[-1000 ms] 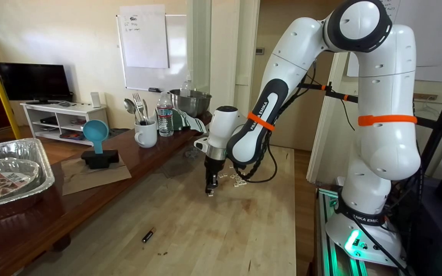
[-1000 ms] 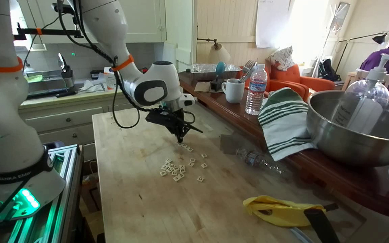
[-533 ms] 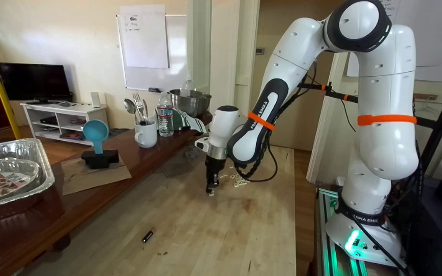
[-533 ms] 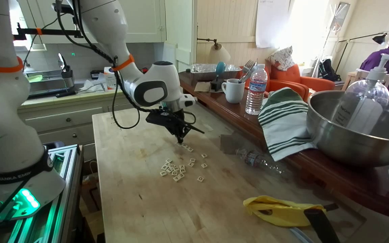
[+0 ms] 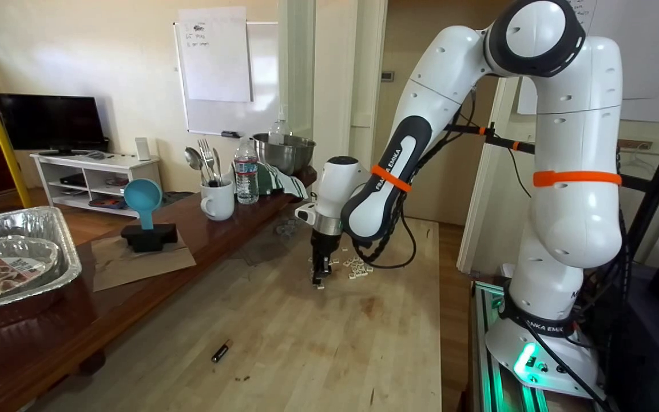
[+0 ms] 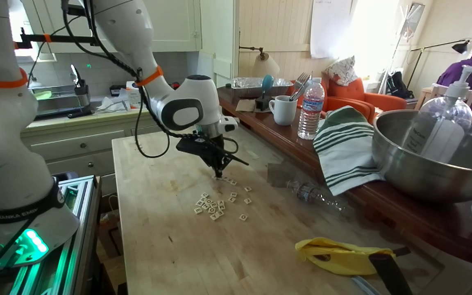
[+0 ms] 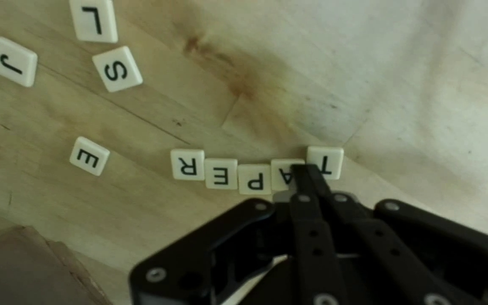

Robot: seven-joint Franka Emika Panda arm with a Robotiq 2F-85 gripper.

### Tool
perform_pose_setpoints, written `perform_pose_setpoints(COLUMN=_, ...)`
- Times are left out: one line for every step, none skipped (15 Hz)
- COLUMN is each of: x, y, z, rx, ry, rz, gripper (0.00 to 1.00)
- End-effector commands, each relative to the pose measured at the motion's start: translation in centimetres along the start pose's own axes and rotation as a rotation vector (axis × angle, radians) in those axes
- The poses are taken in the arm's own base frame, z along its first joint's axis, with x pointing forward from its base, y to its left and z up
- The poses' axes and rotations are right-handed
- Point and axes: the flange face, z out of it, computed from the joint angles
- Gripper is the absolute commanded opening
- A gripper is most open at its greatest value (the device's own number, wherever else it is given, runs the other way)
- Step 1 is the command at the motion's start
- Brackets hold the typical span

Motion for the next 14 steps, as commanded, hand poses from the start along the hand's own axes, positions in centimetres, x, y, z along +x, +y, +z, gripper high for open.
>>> perform_pose_setpoints(x=-3.6, y=0.1, z=3.1, rx=0.072, ry=-0.126, rz=-0.007, gripper=0.0)
perform_pose_setpoints(x=-3.9, y=0.2, z=3.1, rx=0.079, ry=-0.143, rz=-0.011, gripper=0.0)
perform_pose_setpoints(x=-4.3, y=0.4, z=3.1, rx=0.079, ry=-0.163, rz=-0.009, gripper=0.0)
perform_pose_setpoints(x=-4.8, y=0.7, z=3.0, rx=0.079, ry=-0.181, rz=-0.009, gripper=0.0)
perform_pose_setpoints(x=-5.2, y=0.9, z=2.9, rx=0.078, ry=-0.201, rz=-0.012, gripper=0.0)
perform_pose_setpoints(x=-5.9, y=1.3, z=2.8, rx=0.075, ry=-0.224, rz=-0.02, gripper=0.0)
perform_pose_setpoints(x=-6.5, y=1.7, z=2.6, rx=0.063, ry=-0.254, rz=-0.028, gripper=0.0)
perform_pose_setpoints(x=-6.8, y=2.1, z=2.3, rx=0.051, ry=-0.268, rz=-0.04, gripper=0.0)
perform_pose_setpoints(x=-6.7, y=2.6, z=1.7, rx=0.026, ry=-0.248, rz=-0.034, gripper=0.0)
perform_pose_setpoints(x=-6.7, y=3.0, z=1.2, rx=0.01, ry=-0.229, rz=-0.028, gripper=0.0)
perform_pose_setpoints(x=-6.5, y=3.2, z=0.6, rx=-0.003, ry=-0.187, rz=-0.017, gripper=0.0)
perform_pose_setpoints(x=-6.3, y=3.4, z=0.3, rx=-0.009, ry=-0.161, rz=-0.006, gripper=0.0)
perform_pose_setpoints(x=-6.1, y=3.4, z=0.0, rx=-0.013, ry=-0.134, rz=0.004, gripper=0.0)
perform_pose_setpoints(x=-5.9, y=3.3, z=-0.2, rx=-0.017, ry=-0.107, rz=0.013, gripper=0.0)
